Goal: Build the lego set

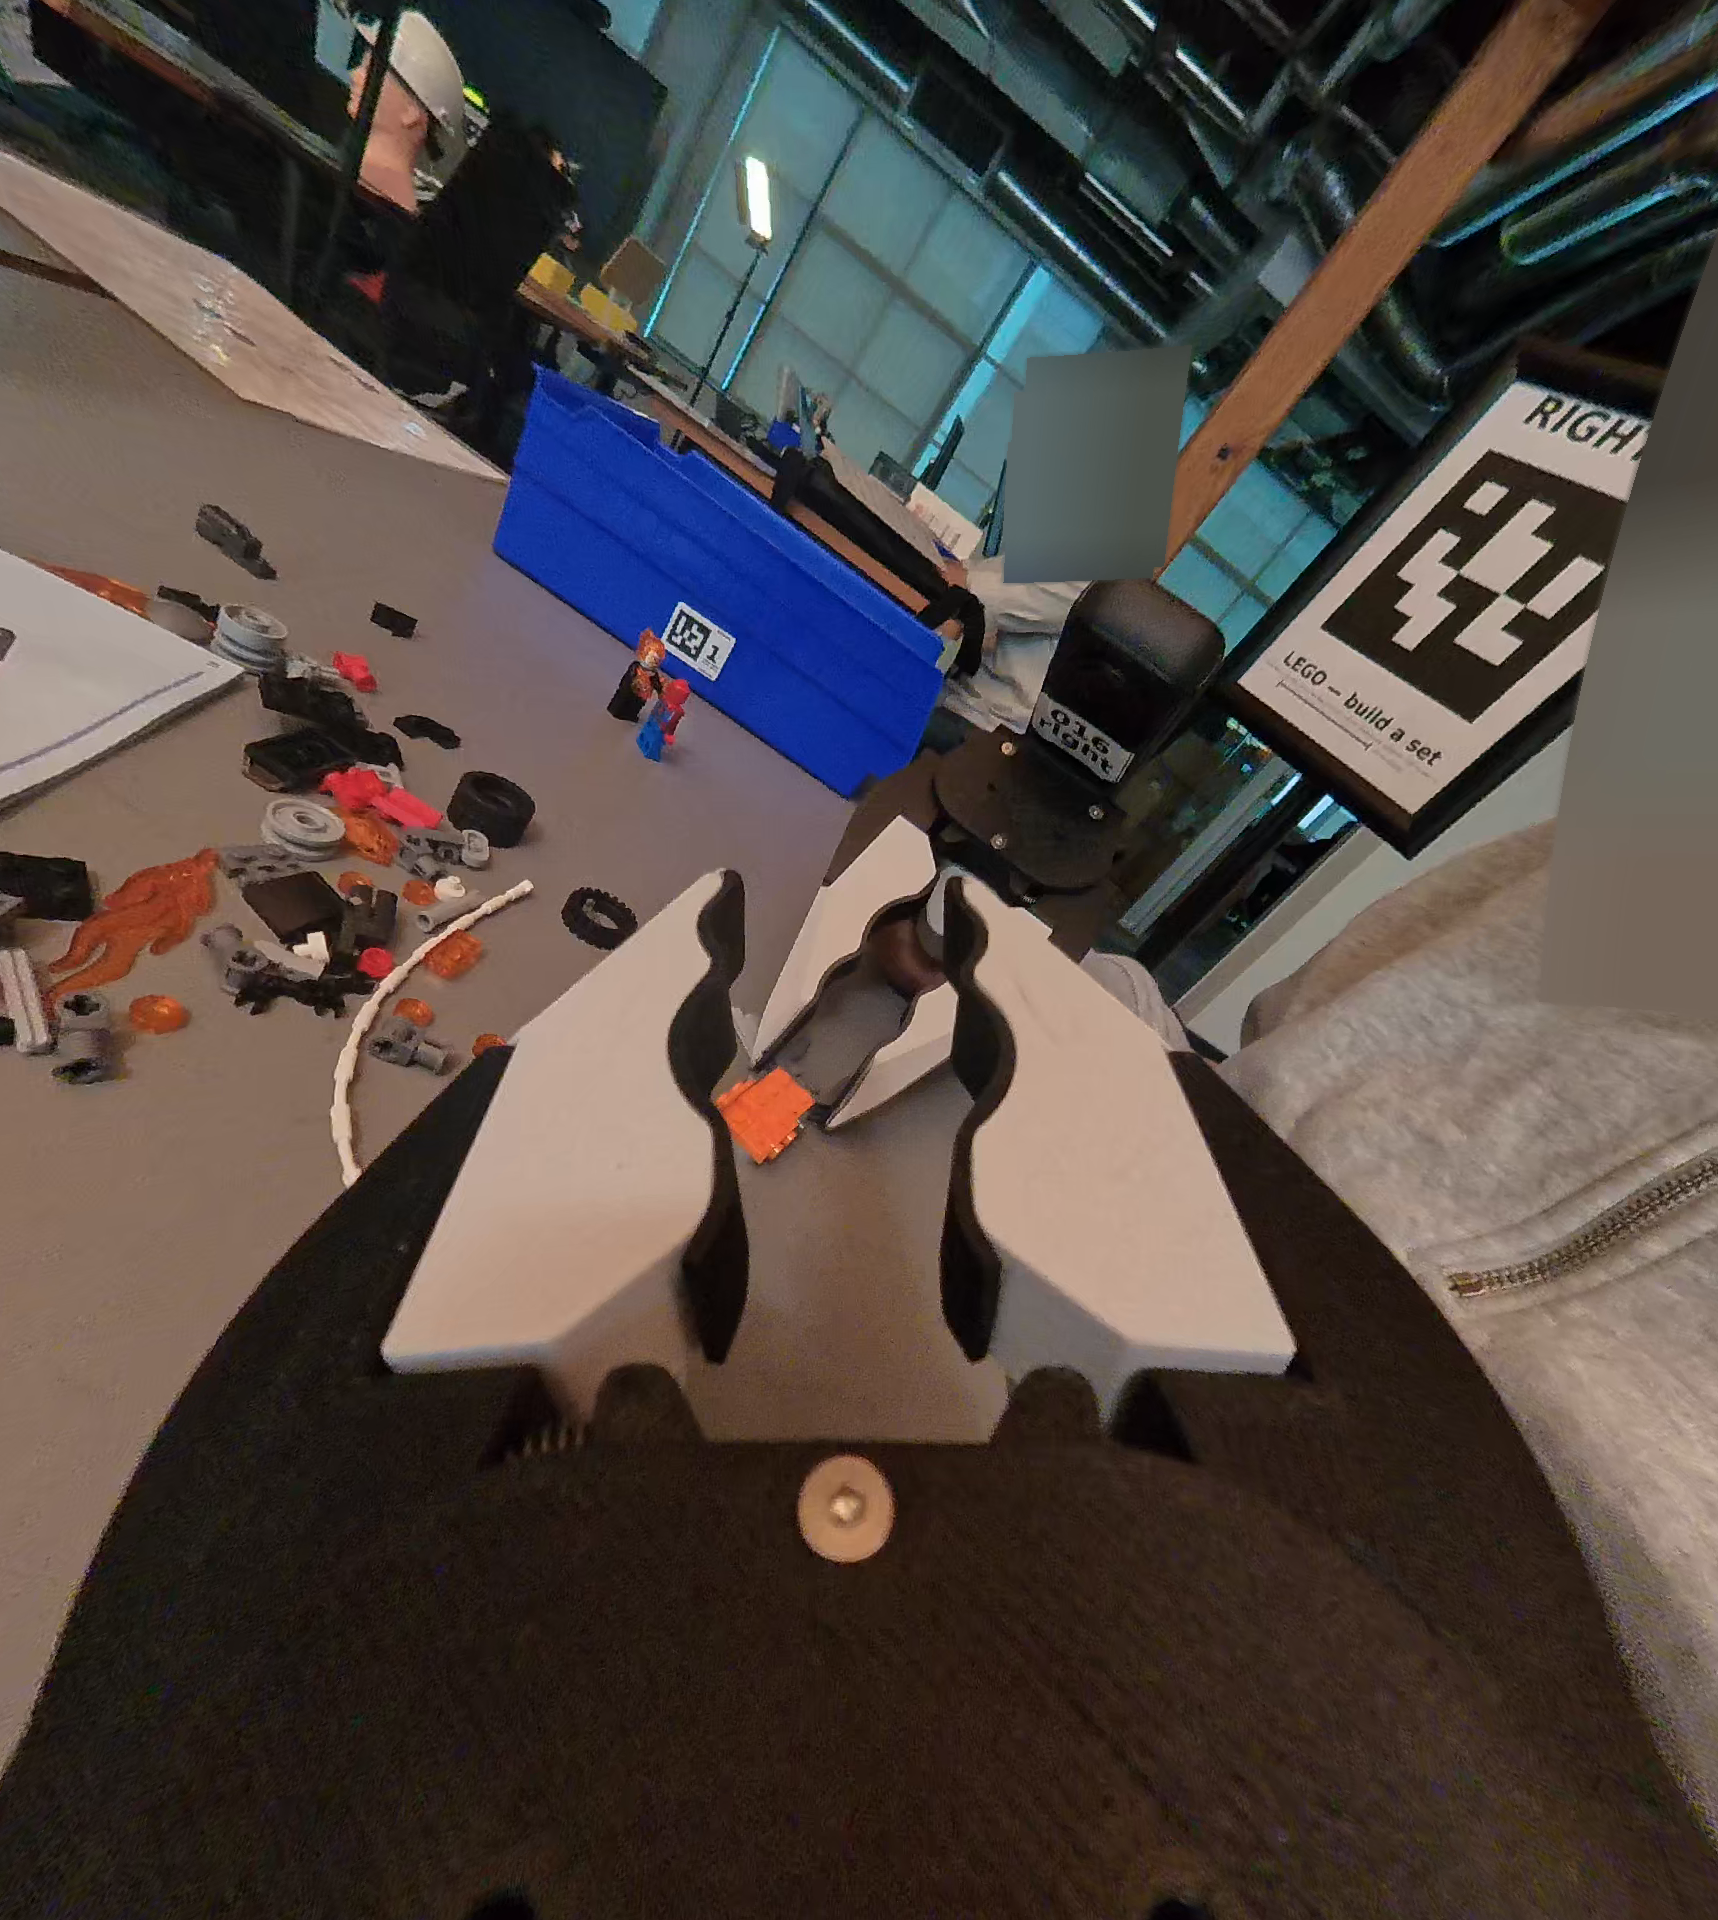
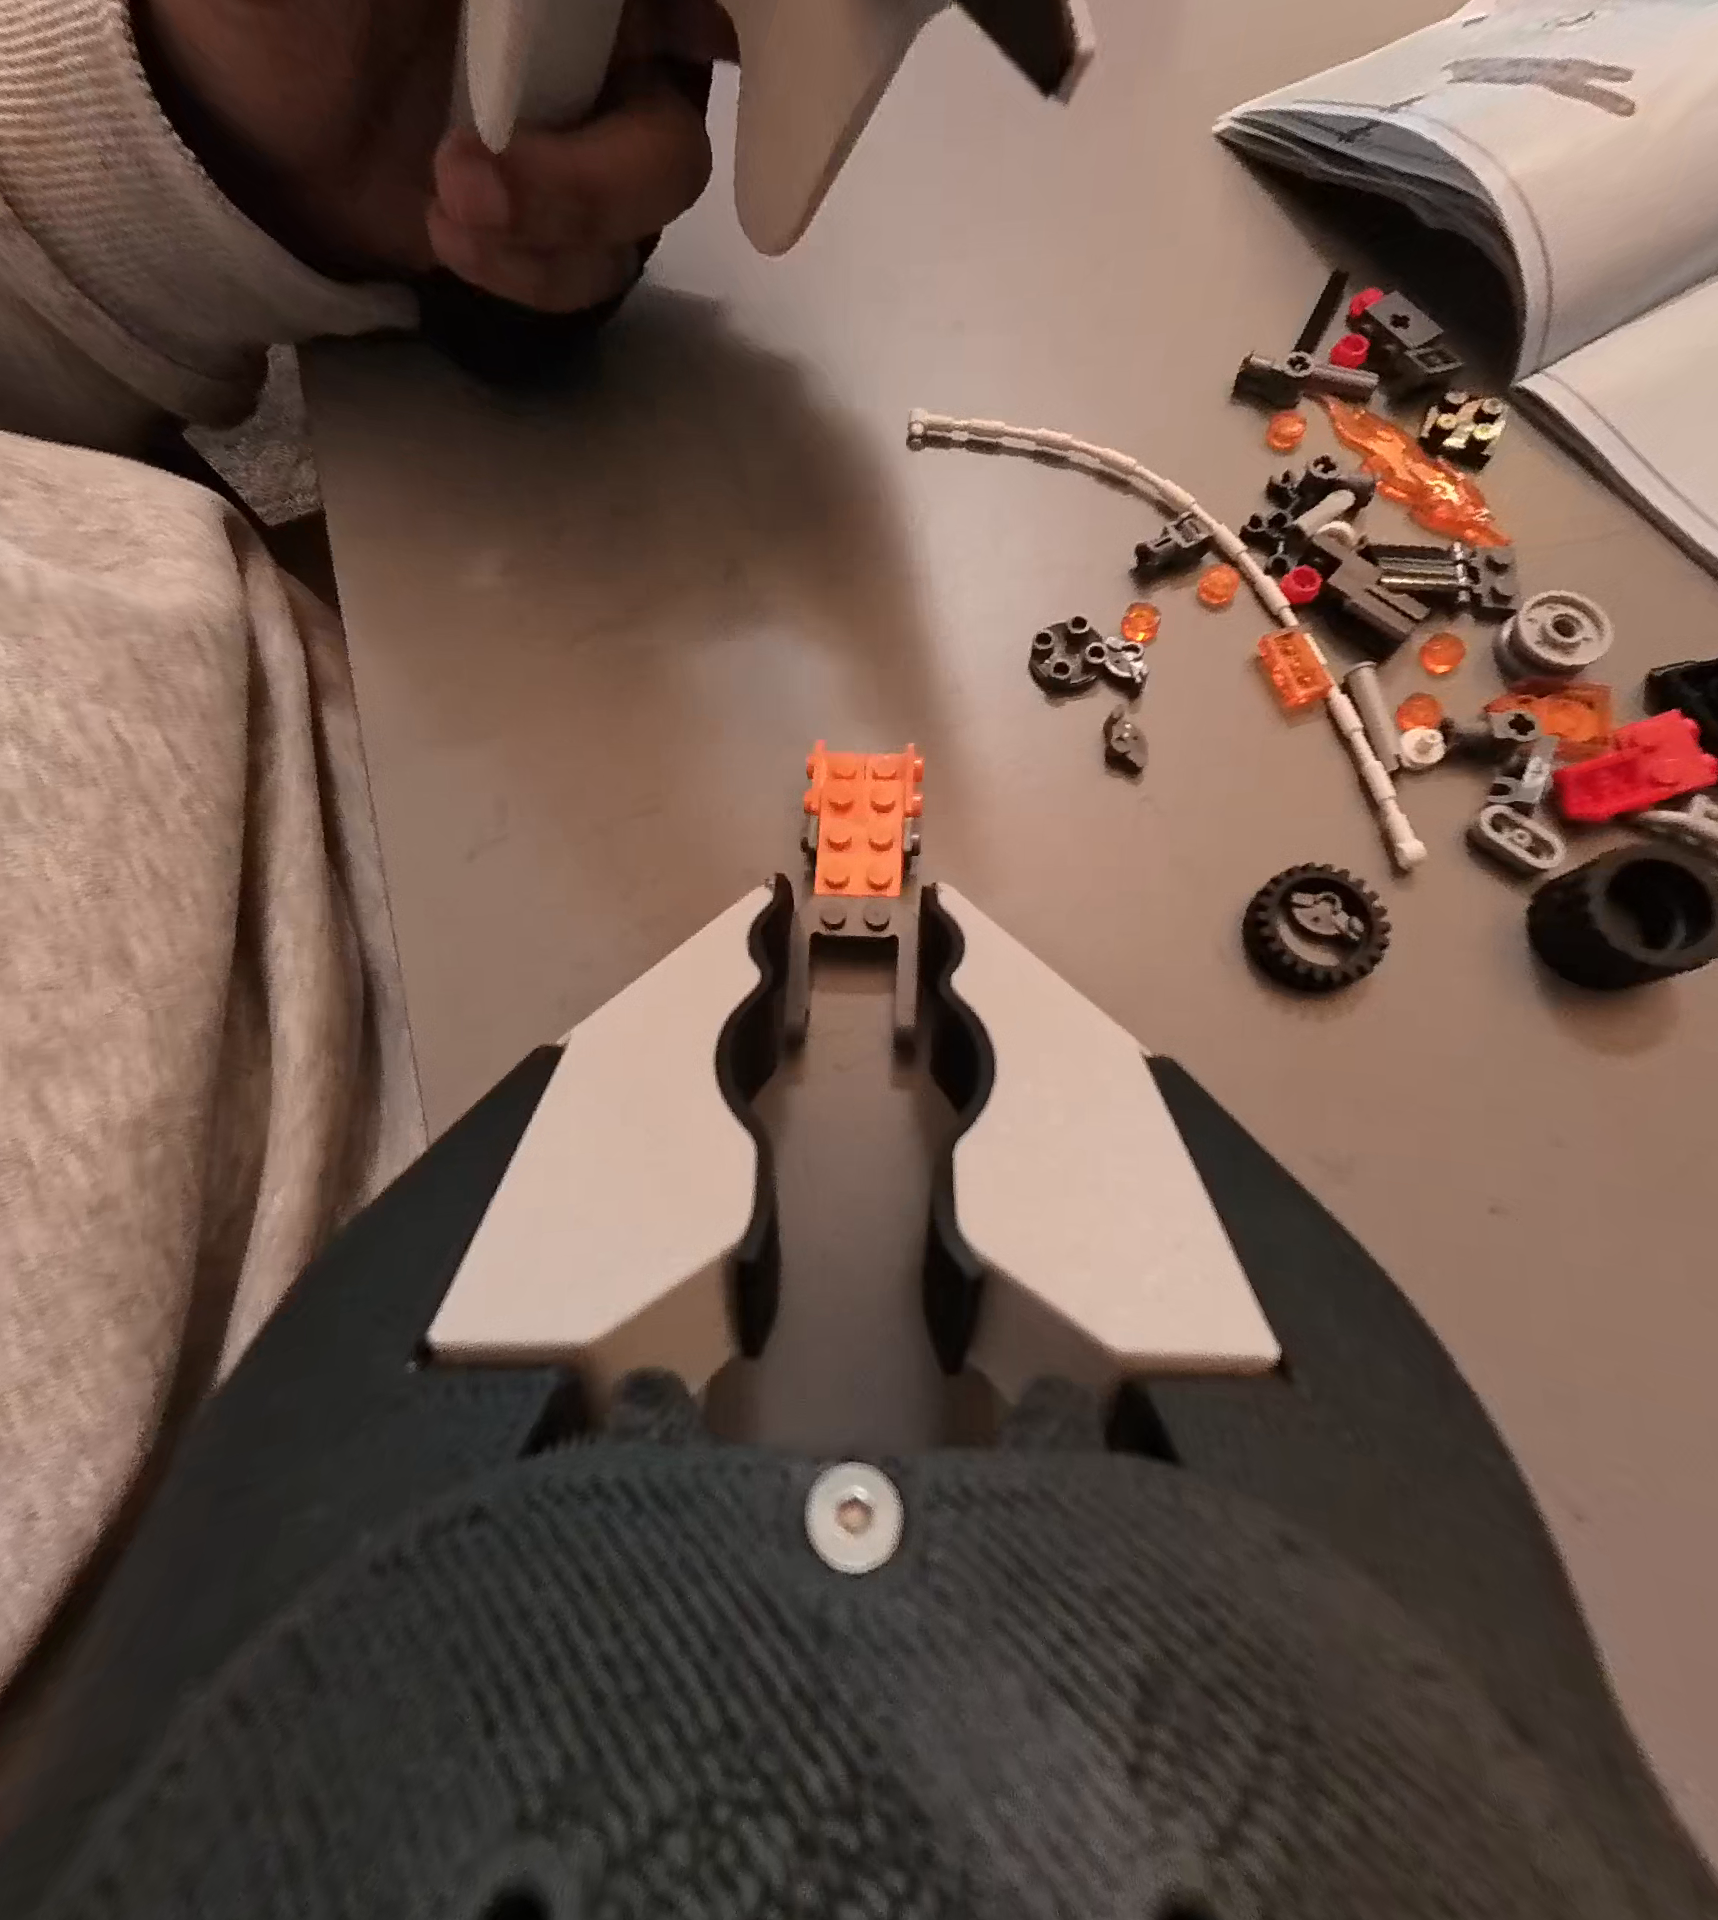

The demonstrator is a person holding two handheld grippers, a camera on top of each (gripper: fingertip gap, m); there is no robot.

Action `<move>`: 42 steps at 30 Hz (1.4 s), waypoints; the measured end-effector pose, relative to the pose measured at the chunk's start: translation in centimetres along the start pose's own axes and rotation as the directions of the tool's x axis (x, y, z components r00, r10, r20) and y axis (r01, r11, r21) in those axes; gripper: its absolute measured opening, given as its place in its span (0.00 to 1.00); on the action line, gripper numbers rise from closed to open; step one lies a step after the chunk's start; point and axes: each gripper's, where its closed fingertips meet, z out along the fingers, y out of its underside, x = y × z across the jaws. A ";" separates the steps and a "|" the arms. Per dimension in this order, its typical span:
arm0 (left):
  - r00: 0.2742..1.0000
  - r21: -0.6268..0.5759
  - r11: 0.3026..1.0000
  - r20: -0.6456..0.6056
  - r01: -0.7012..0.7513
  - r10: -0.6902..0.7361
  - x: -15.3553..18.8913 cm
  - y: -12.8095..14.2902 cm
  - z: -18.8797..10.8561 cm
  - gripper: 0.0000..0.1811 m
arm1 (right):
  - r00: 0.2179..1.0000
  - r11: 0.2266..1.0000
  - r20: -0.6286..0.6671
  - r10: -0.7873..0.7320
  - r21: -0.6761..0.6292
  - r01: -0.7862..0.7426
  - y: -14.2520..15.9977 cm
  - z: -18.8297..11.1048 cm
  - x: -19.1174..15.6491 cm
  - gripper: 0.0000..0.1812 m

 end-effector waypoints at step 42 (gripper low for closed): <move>1.000 -0.023 1.000 -0.018 -0.006 0.006 0.2 0.4 0.2 0.20 | 0.995 0.987 -0.093 0.035 0.159 -0.019 -1.7 -2.0 2.3 0.17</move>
